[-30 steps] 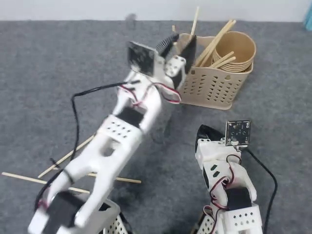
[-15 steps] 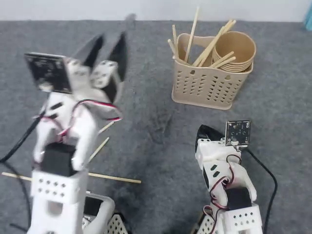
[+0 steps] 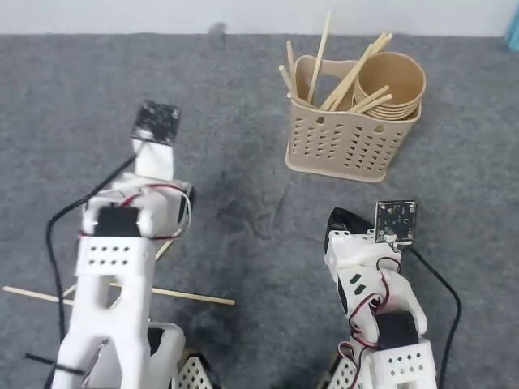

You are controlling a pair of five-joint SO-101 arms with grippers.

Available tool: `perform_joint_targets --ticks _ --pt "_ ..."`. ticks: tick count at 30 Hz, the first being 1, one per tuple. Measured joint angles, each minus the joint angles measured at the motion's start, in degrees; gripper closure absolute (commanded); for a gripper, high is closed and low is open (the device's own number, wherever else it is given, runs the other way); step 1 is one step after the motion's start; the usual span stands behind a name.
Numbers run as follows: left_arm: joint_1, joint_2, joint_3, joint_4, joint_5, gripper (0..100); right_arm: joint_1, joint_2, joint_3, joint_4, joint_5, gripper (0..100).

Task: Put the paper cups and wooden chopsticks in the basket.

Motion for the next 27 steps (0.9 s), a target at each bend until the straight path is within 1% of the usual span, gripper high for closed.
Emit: perform_joint_targets --ticks 5,8,13,16,21,27 --pt "-0.09 4.4 6.15 -8.44 -0.26 93 0.0 0.0 0.0 0.0 0.0 98.7" --pt "-0.18 8.97 6.24 -10.64 -4.04 92 0.0 0.0 0.0 0.0 0.0 98.7" --pt "-0.26 16.97 5.89 -11.69 -8.53 89 0.0 0.0 0.0 0.0 0.0 98.7" --pt "-2.2 21.36 3.25 -12.13 -9.85 89 0.0 0.0 0.0 0.0 0.0 98.7" --pt "-5.45 30.33 -4.48 -12.13 -12.13 89 0.0 0.0 0.0 0.0 0.0 98.7" --pt "-6.07 39.38 -11.43 -12.13 -14.24 89 0.0 0.0 0.0 0.0 0.0 98.7"
